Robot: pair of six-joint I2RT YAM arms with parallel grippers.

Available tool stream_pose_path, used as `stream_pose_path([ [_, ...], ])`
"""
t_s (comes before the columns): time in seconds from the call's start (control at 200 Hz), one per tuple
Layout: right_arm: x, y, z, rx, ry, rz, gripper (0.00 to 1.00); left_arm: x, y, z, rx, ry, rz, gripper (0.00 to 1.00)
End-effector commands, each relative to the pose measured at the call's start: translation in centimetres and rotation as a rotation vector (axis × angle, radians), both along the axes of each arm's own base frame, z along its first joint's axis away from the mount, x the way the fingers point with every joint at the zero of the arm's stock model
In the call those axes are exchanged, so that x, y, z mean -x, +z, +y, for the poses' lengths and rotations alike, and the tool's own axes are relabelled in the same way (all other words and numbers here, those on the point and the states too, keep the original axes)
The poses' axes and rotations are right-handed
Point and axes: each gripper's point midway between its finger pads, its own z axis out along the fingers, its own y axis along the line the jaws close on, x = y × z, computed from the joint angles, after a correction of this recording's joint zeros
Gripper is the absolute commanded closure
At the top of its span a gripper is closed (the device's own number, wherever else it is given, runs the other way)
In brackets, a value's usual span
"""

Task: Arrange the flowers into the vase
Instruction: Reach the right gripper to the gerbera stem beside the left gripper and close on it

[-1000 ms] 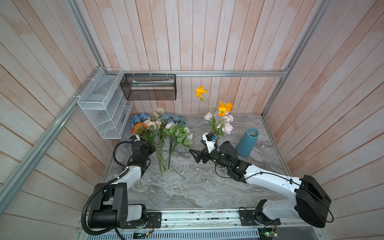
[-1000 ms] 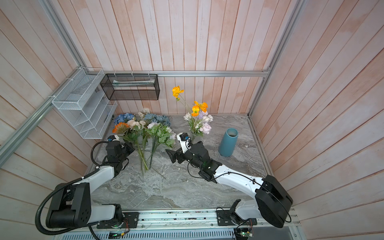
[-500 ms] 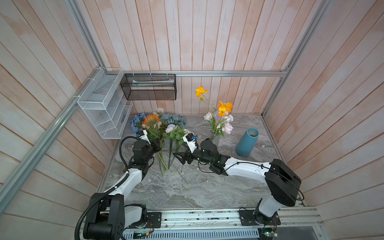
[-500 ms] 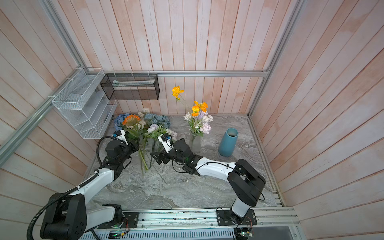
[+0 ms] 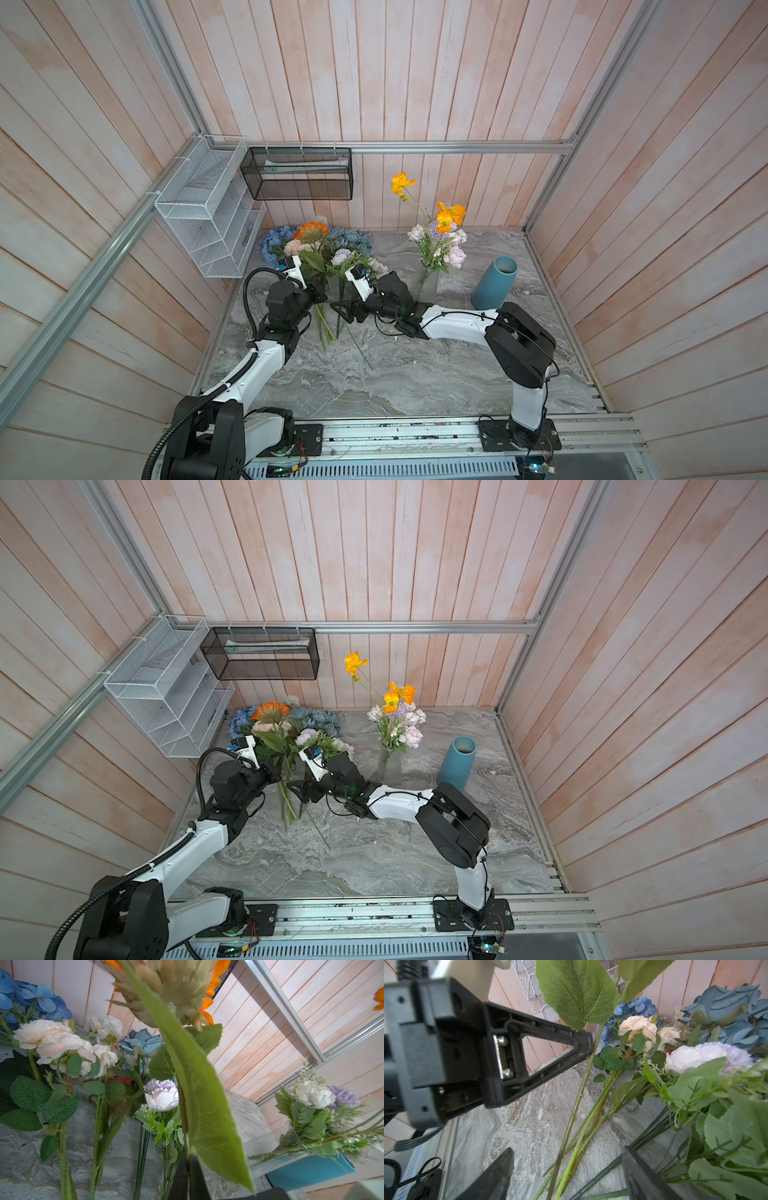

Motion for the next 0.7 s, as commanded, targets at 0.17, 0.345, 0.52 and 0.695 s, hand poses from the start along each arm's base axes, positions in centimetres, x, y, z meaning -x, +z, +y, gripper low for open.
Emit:
stream_pose_path([
  [0.17,-0.3,-1.4,1.5,-0.011,0.006,0.089,0.34,0.7,0.9,-1.1,0.01,-0.038,-0.049,1.0],
  [0.345,-0.3,-1.8,1.5,-0.014,0.006,0.11,0.55,0.8,0.8,-1.2,0.01,-0.037,-0.049,1.0],
  [0.52,-0.2,-1.9,1.6,-0.024,0.024,0.139,0.8,0.9,0.6,-1.5,0.017,-0.04,-0.045,1.0],
  [0.695,-0.3,-2.1,1.7,-0.031,0.032,0.172,0.93,1.0,0.6,-1.9,0.028,-0.052,-0.043,1.0],
])
